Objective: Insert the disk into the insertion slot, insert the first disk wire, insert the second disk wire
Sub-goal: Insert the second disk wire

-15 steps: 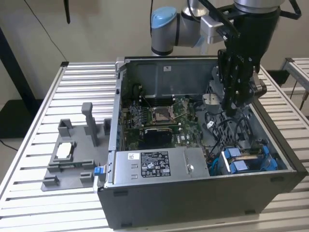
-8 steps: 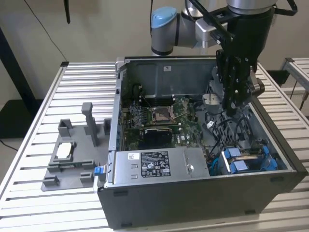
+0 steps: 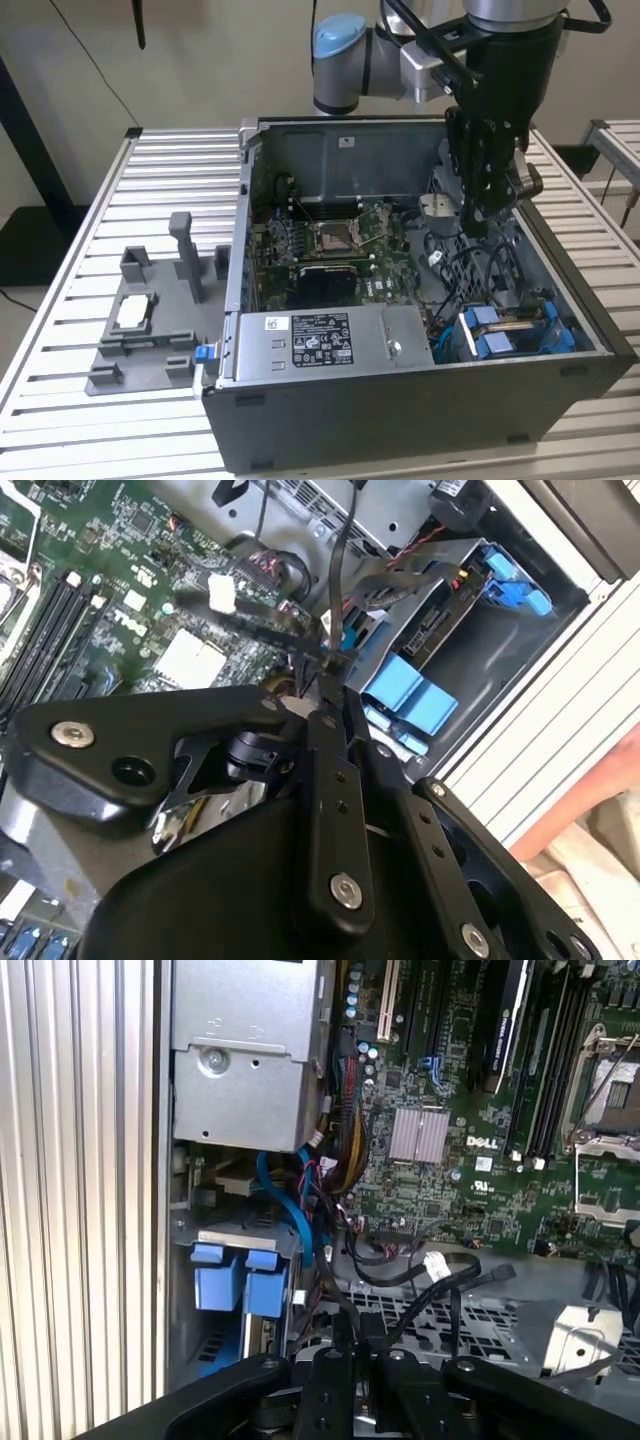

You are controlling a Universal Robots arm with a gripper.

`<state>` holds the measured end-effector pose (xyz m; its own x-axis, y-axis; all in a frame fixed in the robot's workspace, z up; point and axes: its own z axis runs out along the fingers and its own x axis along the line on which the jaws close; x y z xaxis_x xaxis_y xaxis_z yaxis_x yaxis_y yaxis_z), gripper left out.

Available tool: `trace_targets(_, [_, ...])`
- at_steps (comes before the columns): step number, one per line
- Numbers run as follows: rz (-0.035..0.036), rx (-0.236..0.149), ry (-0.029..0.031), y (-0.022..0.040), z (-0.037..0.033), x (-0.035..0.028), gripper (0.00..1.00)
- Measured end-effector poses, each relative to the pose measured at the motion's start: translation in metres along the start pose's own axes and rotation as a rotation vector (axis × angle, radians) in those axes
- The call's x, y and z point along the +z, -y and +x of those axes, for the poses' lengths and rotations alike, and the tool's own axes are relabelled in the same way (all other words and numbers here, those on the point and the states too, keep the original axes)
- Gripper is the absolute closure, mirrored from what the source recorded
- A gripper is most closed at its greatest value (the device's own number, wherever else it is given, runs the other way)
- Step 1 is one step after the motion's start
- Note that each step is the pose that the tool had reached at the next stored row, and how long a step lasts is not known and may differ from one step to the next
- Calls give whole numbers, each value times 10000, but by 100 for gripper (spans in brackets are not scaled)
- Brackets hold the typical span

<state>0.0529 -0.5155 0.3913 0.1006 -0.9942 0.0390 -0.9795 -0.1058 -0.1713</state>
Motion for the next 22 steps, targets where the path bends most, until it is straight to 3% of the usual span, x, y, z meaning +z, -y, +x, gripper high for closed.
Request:
trace_targets(6, [41, -9, -8, -7, -4, 0, 80])
trace_targets(7, [66, -14, -16, -7, -9, 0, 80])
trace_targets(8, [93, -22, -22, -7, -12, 1, 74])
trace_targets(14, [268, -83, -74, -8, -25, 14, 74])
trace_targets(22, [325, -95, -154, -18, -28, 38, 76])
